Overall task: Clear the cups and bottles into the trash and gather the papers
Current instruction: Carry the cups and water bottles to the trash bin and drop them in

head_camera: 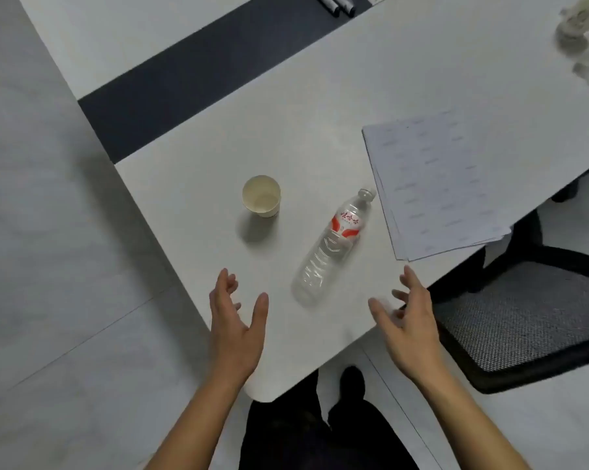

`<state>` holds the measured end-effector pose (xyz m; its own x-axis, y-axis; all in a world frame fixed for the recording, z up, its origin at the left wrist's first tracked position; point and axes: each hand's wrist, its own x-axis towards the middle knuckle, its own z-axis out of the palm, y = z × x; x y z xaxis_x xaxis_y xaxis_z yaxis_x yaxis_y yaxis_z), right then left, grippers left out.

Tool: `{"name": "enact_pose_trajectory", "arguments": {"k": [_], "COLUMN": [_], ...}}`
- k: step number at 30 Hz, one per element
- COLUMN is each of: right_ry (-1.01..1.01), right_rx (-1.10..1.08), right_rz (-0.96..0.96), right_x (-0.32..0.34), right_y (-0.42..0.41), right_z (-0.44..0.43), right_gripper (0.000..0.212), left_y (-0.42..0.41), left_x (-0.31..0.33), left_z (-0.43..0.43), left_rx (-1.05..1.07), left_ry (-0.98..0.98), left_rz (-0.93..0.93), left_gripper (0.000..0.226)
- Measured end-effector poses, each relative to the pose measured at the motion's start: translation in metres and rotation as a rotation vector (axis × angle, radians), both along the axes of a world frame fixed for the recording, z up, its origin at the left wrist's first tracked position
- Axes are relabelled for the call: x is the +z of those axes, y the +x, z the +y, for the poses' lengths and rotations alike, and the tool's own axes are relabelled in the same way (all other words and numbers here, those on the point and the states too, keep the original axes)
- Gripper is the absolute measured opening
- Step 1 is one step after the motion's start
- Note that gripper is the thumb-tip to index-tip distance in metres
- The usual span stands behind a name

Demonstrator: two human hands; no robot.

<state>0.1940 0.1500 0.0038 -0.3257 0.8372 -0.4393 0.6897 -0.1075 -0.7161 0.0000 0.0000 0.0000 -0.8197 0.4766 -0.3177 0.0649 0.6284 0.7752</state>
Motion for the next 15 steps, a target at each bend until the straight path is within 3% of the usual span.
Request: {"name": "enact_pose_trajectory", "arguments": {"k": [9, 15], "right_ry": [-0.066, -0.053], "right_rx": [-0.110, -0.169], "right_rz": [-0.133, -0.136], "right_x": [-0.037, -0.034], "right_y": [-0.117, -0.134], "right_z": [0.032, 0.037], "right_gripper": [0.125, 0.109], "left_y": [-0.103, -0.109], "left_x": [-0.070, -0.056], "left_z": [0.104, 0.136], "left_rx": [-0.128, -0.085], "left_ry": [0.086, 0.116], "left_rz": [0.165, 0.056], "left_gripper": [0.130, 0.089]}}
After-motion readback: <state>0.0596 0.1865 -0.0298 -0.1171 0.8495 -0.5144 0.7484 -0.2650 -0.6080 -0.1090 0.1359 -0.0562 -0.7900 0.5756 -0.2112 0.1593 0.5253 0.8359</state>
